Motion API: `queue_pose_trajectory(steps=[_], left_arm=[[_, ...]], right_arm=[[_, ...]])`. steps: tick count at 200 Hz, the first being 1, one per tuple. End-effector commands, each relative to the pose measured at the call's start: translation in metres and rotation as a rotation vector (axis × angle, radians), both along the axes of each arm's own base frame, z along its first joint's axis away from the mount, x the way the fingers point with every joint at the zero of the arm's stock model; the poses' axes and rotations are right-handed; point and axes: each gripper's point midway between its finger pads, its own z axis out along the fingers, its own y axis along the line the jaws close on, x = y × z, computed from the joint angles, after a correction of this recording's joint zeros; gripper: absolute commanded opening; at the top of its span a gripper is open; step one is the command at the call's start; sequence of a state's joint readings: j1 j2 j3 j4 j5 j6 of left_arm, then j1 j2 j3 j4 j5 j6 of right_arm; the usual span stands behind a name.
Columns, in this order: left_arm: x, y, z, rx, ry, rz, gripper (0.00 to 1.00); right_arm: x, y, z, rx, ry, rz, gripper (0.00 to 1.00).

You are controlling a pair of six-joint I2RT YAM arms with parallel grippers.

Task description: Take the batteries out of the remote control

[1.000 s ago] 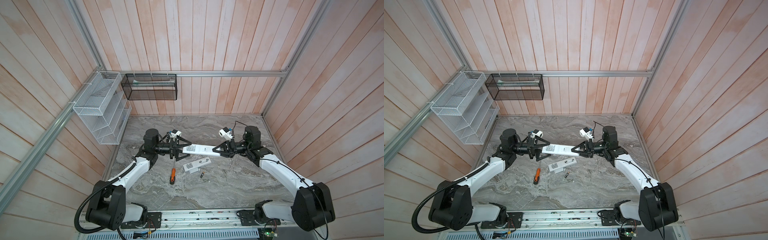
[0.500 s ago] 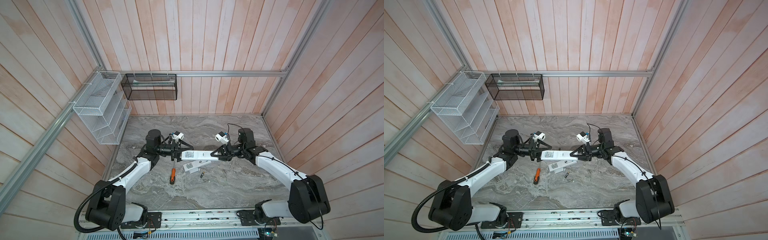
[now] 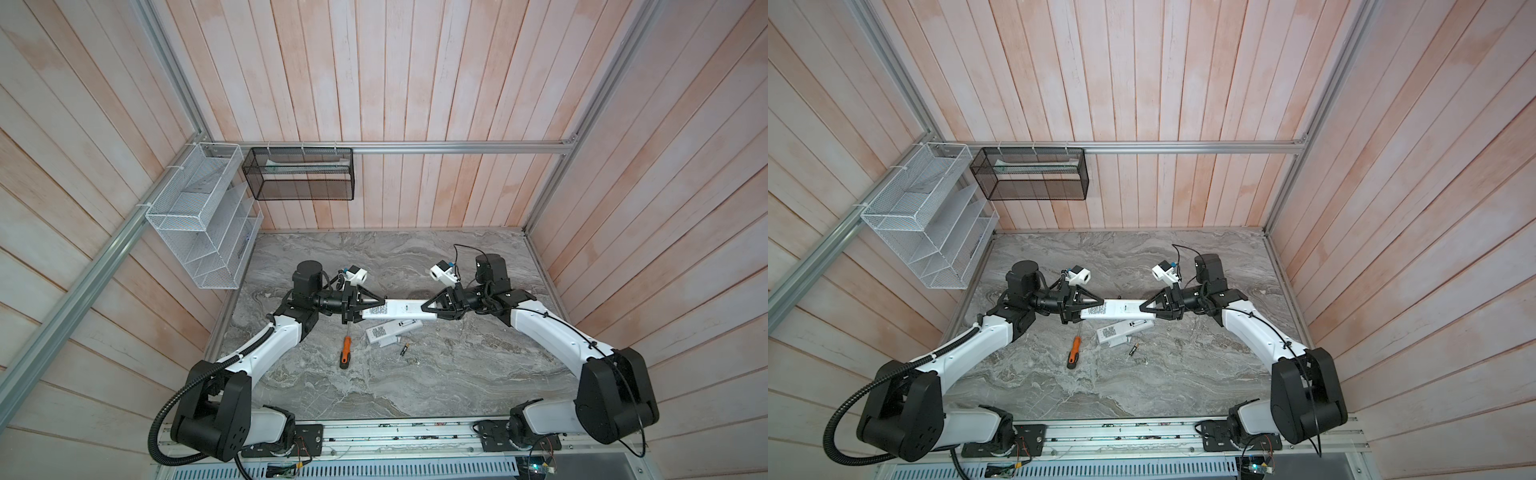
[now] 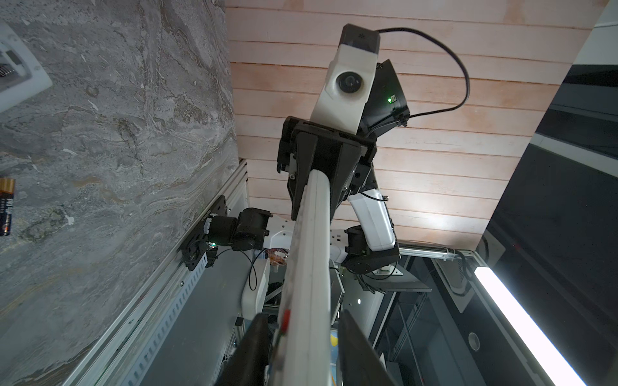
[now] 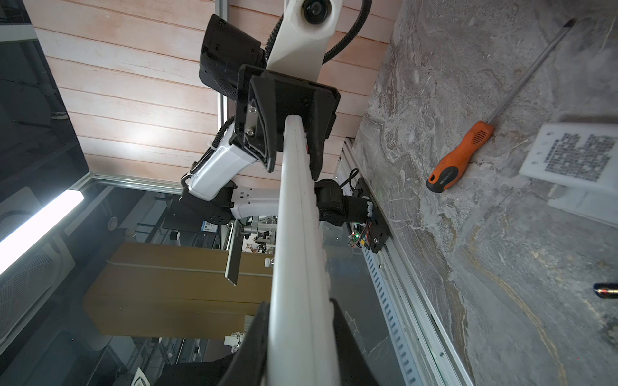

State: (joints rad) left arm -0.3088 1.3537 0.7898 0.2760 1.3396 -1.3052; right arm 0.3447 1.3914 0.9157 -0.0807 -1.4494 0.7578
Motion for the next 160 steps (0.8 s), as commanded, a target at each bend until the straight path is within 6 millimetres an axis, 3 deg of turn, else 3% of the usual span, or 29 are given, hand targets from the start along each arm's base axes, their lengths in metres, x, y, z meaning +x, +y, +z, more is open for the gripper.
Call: queue_pose_trajectory(steps=[1,27,37,59,83,101,160], left_arm=[[-0.009,0.0,0.007,-0.02,-0.046,-0.031,0.28],[-0.008,-0.001,0.008,-0.023,-0.054,-0.034,0.1],[-0.008,-0.001,0.007,-0.023,-0.055,-0.034,0.04],[-0.006,-0.001,0.006,-0.012,-0.073,-0.034,0.02],[0.001,-0.001,-0.008,0.072,-0.096,-0.019,0.02],[0.005,0.0,-0.017,0.124,-0.11,-0.006,0.01],[0.015,0.001,-0.008,0.141,-0.258,0.038,0.01]], right_arm=[[0.004,0.003,-0.005,-0.024,0.012,-0.012,0.13],[0.005,0.003,-0.004,-0.026,0.004,-0.017,0.22],[0.007,0.003,-0.002,-0.03,-0.007,-0.023,0.31],[0.022,0.001,-0.005,-0.102,-0.063,-0.11,0.52],[0.051,-0.011,-0.024,-0.292,-0.092,-0.303,0.78],[0.059,-0.014,-0.028,-0.371,-0.107,-0.39,0.95],[0.039,0.019,-0.026,-0.397,-0.088,-0.376,0.98]])
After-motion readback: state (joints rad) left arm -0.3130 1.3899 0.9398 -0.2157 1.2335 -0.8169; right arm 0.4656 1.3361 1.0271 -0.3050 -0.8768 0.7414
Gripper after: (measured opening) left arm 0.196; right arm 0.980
